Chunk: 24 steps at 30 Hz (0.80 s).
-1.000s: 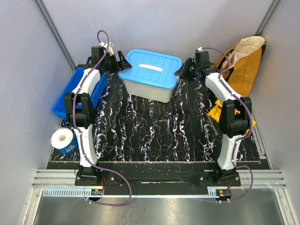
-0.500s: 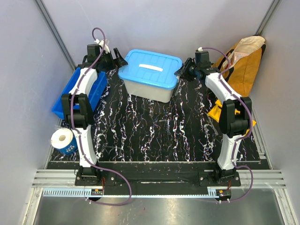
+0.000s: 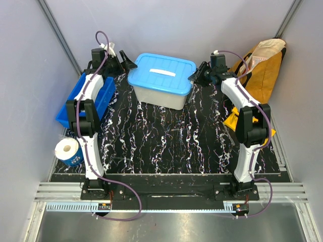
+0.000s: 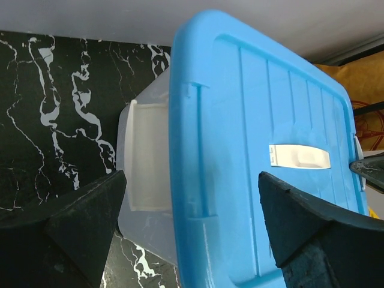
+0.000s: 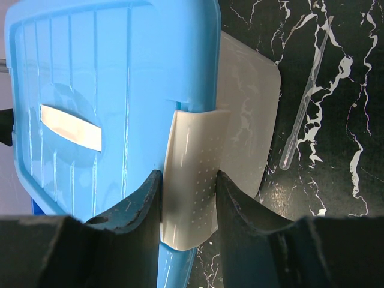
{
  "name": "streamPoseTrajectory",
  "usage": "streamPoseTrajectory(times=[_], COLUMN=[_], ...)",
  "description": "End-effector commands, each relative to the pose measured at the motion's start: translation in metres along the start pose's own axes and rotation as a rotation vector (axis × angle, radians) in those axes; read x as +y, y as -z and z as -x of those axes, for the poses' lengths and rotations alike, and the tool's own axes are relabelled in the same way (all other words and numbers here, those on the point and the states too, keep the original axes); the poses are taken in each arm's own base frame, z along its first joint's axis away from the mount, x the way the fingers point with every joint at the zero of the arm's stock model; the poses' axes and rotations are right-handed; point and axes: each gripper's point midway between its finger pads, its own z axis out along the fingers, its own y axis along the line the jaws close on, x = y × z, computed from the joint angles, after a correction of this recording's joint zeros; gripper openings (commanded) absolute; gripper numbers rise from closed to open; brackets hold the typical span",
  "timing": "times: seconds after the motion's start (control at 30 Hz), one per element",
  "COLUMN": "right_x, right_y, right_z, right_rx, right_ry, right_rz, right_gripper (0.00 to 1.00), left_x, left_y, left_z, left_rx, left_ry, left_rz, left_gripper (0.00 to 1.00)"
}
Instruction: Organize the chemistry lab equipment
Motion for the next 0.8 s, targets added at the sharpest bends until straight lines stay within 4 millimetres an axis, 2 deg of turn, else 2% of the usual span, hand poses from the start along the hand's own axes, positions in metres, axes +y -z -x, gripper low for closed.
streamPoseTrajectory(times=[0.0,0.2,0.5,0.67,0.77], right_x=[-0.016,-0.013,-0.012,-0.010,-0.009], right_y=[-0.009,-0.010,-0.014,-0.014,-0.014], right_z=[-0.001,0.001,-0.001,-0.001,-0.001], right_rx=[0.012,0.011,0.015,0.017,0.017], right_ry=[0.049,0.043,0.024,0.019,0.012], right_rz=[-0.036,-0.028,-0.012,-0.003,0.002], right_gripper=[0.25,0.25,0.25,0.25,0.25], left_x=[0.006,0.014,0.003,0.000,0.002], left_y=[-0.004,-0.009,-0.017,-0.019,-0.014], left_z=[0.001,-0.012,-0.019,-0.024,-0.019], left_rx=[-0.015,0.012,0.020,0.033,0.030], left_ry=[0.012,0.036,0.094,0.066,0.012], left_rz=[-0.040,-0.038,-0.124,-0.109,-0.053], left_gripper=[0.96,0.97,0.91,0.76,0.66])
